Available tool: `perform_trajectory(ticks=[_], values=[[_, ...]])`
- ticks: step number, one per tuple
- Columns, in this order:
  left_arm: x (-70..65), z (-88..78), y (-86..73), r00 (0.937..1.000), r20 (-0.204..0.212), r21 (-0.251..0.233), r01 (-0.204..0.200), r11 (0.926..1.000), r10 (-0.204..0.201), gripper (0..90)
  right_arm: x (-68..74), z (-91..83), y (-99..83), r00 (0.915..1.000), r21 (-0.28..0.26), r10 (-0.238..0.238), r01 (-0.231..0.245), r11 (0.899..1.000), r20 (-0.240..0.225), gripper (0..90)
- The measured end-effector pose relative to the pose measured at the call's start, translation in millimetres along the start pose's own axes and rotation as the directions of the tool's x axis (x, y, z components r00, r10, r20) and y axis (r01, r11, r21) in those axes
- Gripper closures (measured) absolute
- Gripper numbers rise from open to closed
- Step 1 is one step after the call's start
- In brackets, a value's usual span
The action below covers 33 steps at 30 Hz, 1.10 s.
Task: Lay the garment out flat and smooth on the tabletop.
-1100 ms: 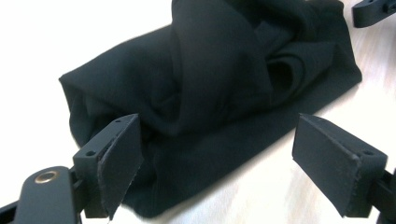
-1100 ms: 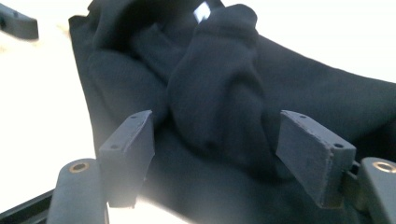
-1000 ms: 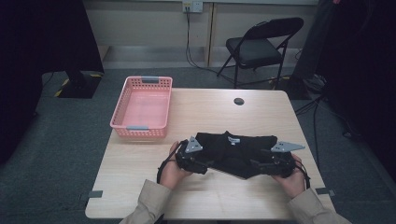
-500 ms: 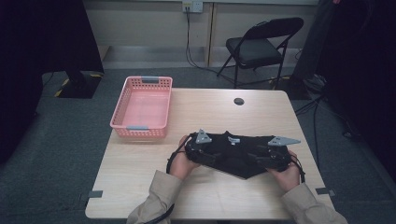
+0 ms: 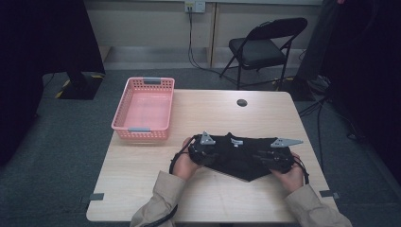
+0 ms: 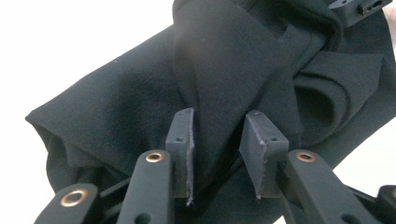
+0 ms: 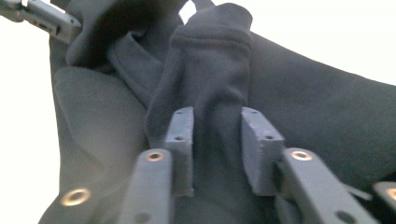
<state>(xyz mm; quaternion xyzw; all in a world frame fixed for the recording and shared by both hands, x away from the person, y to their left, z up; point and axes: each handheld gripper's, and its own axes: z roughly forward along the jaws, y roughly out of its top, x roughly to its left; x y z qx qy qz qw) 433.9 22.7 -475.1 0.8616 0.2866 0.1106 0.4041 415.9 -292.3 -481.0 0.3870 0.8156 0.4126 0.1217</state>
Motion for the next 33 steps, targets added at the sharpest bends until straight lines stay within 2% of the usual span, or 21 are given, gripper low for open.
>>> perform_trajectory(ticks=[2, 6, 13, 17, 22, 25, 27, 29, 33], values=[[0.3, -0.7, -1.1, 1.0000, 0.007, 0.004, 0.000, 1.0000, 0.000, 75.5, 0.5, 0.1, -0.5, 1.0000, 0.011, 0.006, -0.006, 1.000, 0.002, 79.1], [-0.9, -3.0, -2.2, 0.9999, 0.016, 0.013, -0.003, 0.9999, 0.003, 82.6, 0.6, -1.2, -0.3, 0.9997, 0.014, 0.007, -0.006, 1.000, -0.023, 84.9], [-5.9, -8.7, -4.2, 0.9988, 0.047, 0.024, -0.015, 0.9996, 0.013, 86.6, 6.4, -5.9, -1.0, 0.9985, 0.033, 0.032, -0.031, 0.999, -0.043, 86.1], [-9.0, -13.9, -6.6, 0.9981, 0.061, 0.030, -0.017, 0.9994, 0.015, 87.0, 10.2, -10.7, -3.4, 0.9952, 0.036, 0.063, -0.060, 0.998, -0.075, 86.2], [-14.4, -21.7, -10.9, 0.9962, 0.085, 0.037, -0.022, 0.9991, 0.019, 87.1, 15.9, -17.0, -7.4, 0.9904, 0.044, 0.079, -0.074, 0.996, -0.113, 86.2], [-18.6, -27.0, -12.2, 0.9953, 0.093, 0.036, -0.032, 0.9989, 0.028, 87.1, 20.9, -20.7, -9.4, 0.9899, 0.055, 0.086, -0.080, 0.995, -0.113, 86.2], [-20.9, -29.6, -12.1, 0.9949, 0.096, 0.030, -0.036, 0.9989, 0.033, 87.2, 23.5, -23.7, -9.4, 0.9890, 0.042, 0.084, -0.079, 0.996, -0.122, 86.2], [-21.7, -31.1, -11.5, 0.9948, 0.095, 0.024, -0.039, 0.9989, 0.037, 87.2, 24.6, -26.6, -7.9, 0.9910, 0.027, 0.074, -0.072, 0.997, -0.111, 86.2], [-18.9, -32.9, -8.2, 0.9952, 0.093, 0.013, -0.029, 0.9995, 0.028, 87.2, 22.1, -30.6, -3.1, 0.9910, -0.004, 0.075, -0.076, 0.997, -0.111, 86.2]])
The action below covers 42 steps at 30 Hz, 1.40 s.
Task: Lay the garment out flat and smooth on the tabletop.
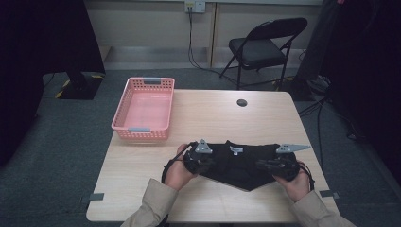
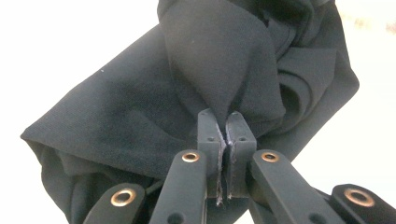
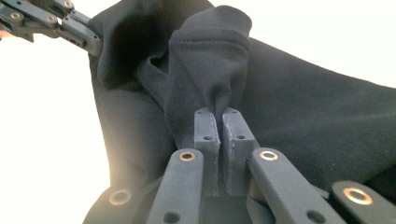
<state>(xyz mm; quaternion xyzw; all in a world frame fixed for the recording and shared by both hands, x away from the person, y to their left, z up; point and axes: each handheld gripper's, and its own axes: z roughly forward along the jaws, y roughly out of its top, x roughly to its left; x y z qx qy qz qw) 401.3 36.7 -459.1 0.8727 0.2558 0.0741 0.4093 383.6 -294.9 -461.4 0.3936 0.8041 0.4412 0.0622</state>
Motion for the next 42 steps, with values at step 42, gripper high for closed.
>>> perform_trajectory(ticks=[42], values=[[90.9, 10.8, 99.4, 0.9925, -0.076, -0.118, 0.086, 0.9893, -0.095, 87.2, -65.5, 10.0, 103.7, 0.9935, -0.125, 0.054, -0.041, 0.991, 0.101, 86.0]])
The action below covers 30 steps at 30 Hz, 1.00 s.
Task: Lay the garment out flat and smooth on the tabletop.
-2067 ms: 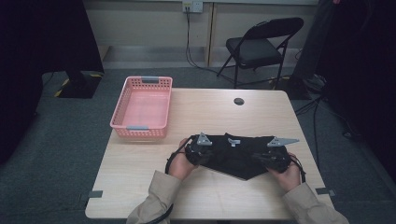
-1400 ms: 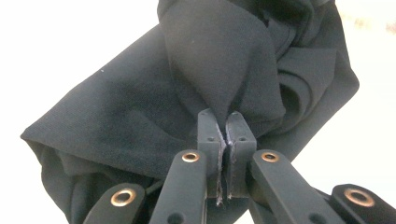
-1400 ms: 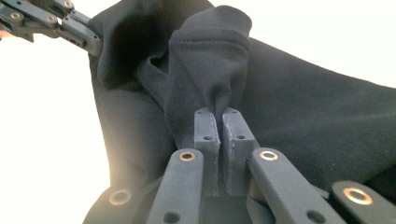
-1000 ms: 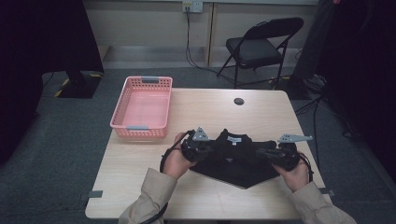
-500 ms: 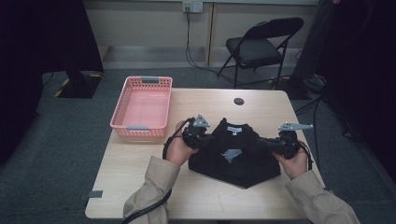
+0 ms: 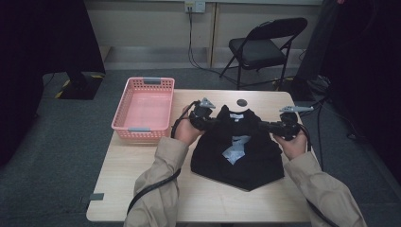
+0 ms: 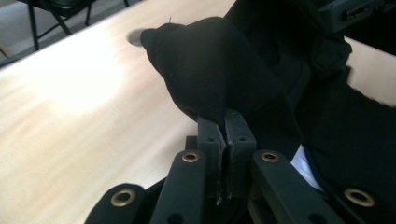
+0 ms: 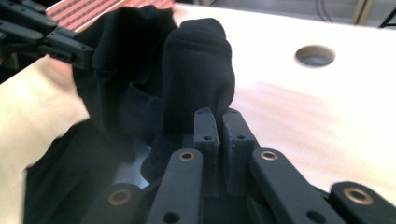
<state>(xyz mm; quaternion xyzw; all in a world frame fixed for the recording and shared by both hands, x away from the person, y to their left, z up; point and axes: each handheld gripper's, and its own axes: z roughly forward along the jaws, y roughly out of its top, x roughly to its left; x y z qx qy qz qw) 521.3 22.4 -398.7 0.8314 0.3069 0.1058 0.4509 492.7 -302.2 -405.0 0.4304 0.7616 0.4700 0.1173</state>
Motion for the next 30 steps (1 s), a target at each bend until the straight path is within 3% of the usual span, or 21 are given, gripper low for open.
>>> perform_trajectory(ticks=[2, 4, 5, 6, 7, 8, 9, 10, 11, 12, 14, 15, 17, 18, 20, 21, 30], values=[[4.4, 3.2, 4.1, 0.9998, -0.011, -0.006, 0.014, 0.9999, -0.014, 87.3, -9.0, 8.2, 12.0, 0.9994, -0.010, 0.027, -0.027, 1.000, 0.022, 85.9], [11.9, 9.6, 14.7, 0.9974, -0.070, -0.019, 0.014, 0.9997, -0.016, 87.1, -15.4, 12.8, 19.8, 0.9977, -0.023, 0.055, -0.054, 0.998, 0.039, 85.5], [16.0, 12.5, 21.3, 0.9898, -0.140, -0.058, 0.014, 0.9982, -0.022, 74.5, -27.0, 18.7, 37.4, 0.9879, -0.056, 0.103, -0.097, 0.994, 0.116, 77.8], [18.8, 14.7, 25.7, 0.9804, -0.195, -0.102, 0.011, 0.9947, -0.031, 74.5, -27.0, 18.7, 37.4, 0.9879, -0.056, 0.103, -0.097, 0.994, 0.116, 77.8], [20.7, 15.7, 29.5, 0.9668, -0.252, -0.137, 0.010, 0.9905, -0.045, 50.8, -31.0, 18.5, 47.1, 0.9702, -0.090, 0.126, -0.110, 0.990, 0.207, 61.2], [21.5, 16.5, 31.5, 0.9566, -0.286, -0.154, 0.009, 0.9881, -0.054, 50.8, -31.0, 18.5, 47.1, 0.9702, -0.090, 0.126, -0.110, 0.990, 0.207, 61.2], [21.6, 18.9, 33.6, 0.9492, -0.309, -0.154, 0.012, 0.9879, -0.060, 41.0, -31.6, 17.5, 49.2, 0.9668, -0.097, 0.132, -0.113, 0.989, 0.219, 54.9], [20.4, 20.7, 33.5, 0.9485, -0.312, -0.147, 0.007, 0.9891, -0.053, 30.5, -30.9, 14.6, 51.2, 0.9621, -0.113, 0.136, -0.112, 0.987, 0.236, 43.7], [18.0, 21.5, 32.3, 0.9487, -0.315, -0.135, -0.011, 0.9908, -0.032, 27.5, -29.6, 11.7, 51.4, 0.9609, -0.131, 0.134, -0.105, 0.986, 0.242, 36.4], [15.3, 22.0, 30.5, 0.9523, -0.305, -0.128, -0.020, 0.9915, -0.020, 24.3, -26.6, 6.5, 47.7, 0.9696, -0.136, 0.101, -0.072, 0.988, 0.223, 29.1], [10.9, 22.0, 25.6, 0.9623, -0.271, -0.120, -0.011, 0.9927, -0.022, 21.9, -25.2, 4.8, 45.3, 0.9708, -0.137, 0.088, -0.058, 0.989, 0.223, 24.5], [7.7, 21.3, 21.7, 0.9640, -0.265, -0.114, -0.011, 0.9934, -0.019, 18.3, -21.5, 0.2, 36.3, 0.9724, -0.130, 0.052, -0.023, 0.991, 0.228, 16.1], [3.5, 19.9, 15.3, 0.9678, -0.251, -0.110, -0.009, 0.9939, -0.019, 17.7, -20.3, -1.7, 33.0, 0.9727, -0.133, 0.048, -0.018, 0.991, 0.227, 14.9], [0.2, 17.3, 10.4, 0.9678, -0.251, -0.110, -0.012, 0.9939, -0.016, 17.5, -15.3, -6.2, 23.3, 0.9717, -0.120, 0.013, 0.016, 0.993, 0.236, 13.2], [-3.9, 15.1, 5.2, 0.9698, -0.243, -0.116, -0.011, 0.9932, -0.017, 16.8, -11.3, -10.1, 15.9, 0.9703, -0.117, -0.009, 0.039, 0.992, 0.242, 12.4], [-5.9, 14.8, 2.4, 0.9707, -0.239, -0.115, -0.010, 0.9933, -0.017, 16.5, -9.7, -11.9, 11.9, 0.9733, -0.116, -0.009, 0.036, 0.993, 0.229, 12.1], [-19.5, 6.4, -20.4, 0.9768, -0.214, -0.102, -0.027, 0.9944, 0.004, 15.4, 4.2, -20.2, -20.2, 0.9709, -0.071, -0.030, 0.049, 0.996, 0.238, 11.0]])
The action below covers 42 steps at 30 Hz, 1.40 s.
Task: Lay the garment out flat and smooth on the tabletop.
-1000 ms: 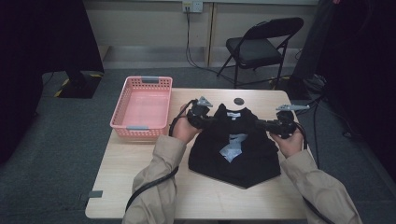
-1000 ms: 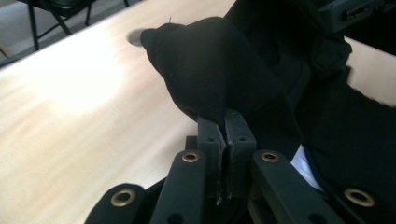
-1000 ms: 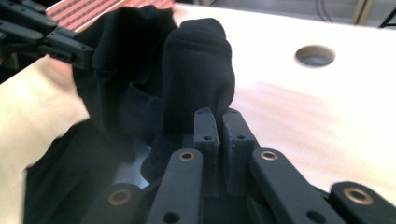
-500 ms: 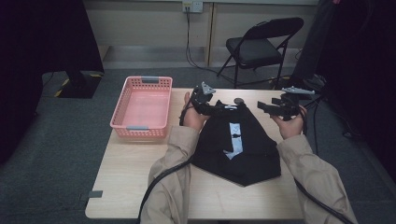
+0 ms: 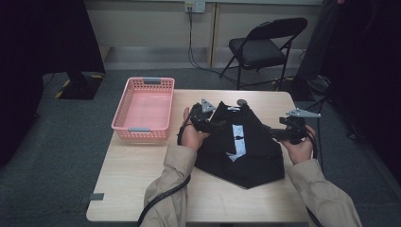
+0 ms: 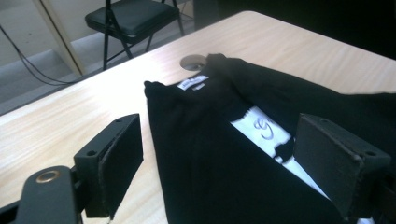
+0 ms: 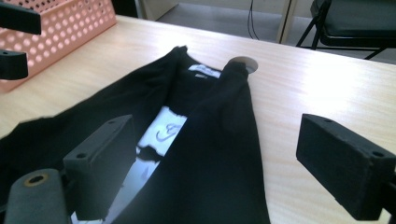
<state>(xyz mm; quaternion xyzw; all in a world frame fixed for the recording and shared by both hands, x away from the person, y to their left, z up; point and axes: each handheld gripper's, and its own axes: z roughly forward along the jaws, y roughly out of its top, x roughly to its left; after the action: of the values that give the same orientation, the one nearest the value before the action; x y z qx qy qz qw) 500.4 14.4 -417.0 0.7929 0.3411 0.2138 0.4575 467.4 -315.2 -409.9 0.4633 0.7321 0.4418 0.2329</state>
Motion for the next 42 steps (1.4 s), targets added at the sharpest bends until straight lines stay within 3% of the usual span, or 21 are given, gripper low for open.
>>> perform_trajectory(ticks=[4, 8, 25, 29, 42], values=[[-3.3, -3.7, -9.2, 0.9998, 0.018, 0.004, -0.010, 0.9999, 0.010, 15.4, 2.4, -3.0, -11.7, 0.9994, 0.006, -0.008, 0.008, 1.000, -0.035, 11.0], [-5.5, -6.5, -19.5, 0.9996, 0.028, 0.009, -0.010, 0.9999, 0.010, 15.4, 5.0, -4.3, -24.3, 0.9986, 0.024, -0.042, 0.043, 0.999, -0.033, 10.6], [-22.0, -14.0, -58.3, 0.9949, 0.092, 0.024, -0.043, 0.9988, 0.040, 15.4, 5.7, -8.9, -68.1, 0.9956, 0.059, -0.086, 0.088, 0.994, -0.038, 10.3], [-21.4, -16.3, -66.9, 0.9948, 0.093, 0.028, -0.044, 0.9986, 0.041, 15.4, 6.5, -8.1, -75.3, 0.9955, 0.071, -0.084, 0.087, 0.994, -0.044, 10.3], [-20.1, -24.9, -99.5, 0.9926, 0.113, 0.077, -0.053, 0.9956, 0.044, 15.4, 18.7, -8.7, -89.2, 0.9848, 0.113, -0.162, 0.168, 0.979, -0.063, 9.9]])
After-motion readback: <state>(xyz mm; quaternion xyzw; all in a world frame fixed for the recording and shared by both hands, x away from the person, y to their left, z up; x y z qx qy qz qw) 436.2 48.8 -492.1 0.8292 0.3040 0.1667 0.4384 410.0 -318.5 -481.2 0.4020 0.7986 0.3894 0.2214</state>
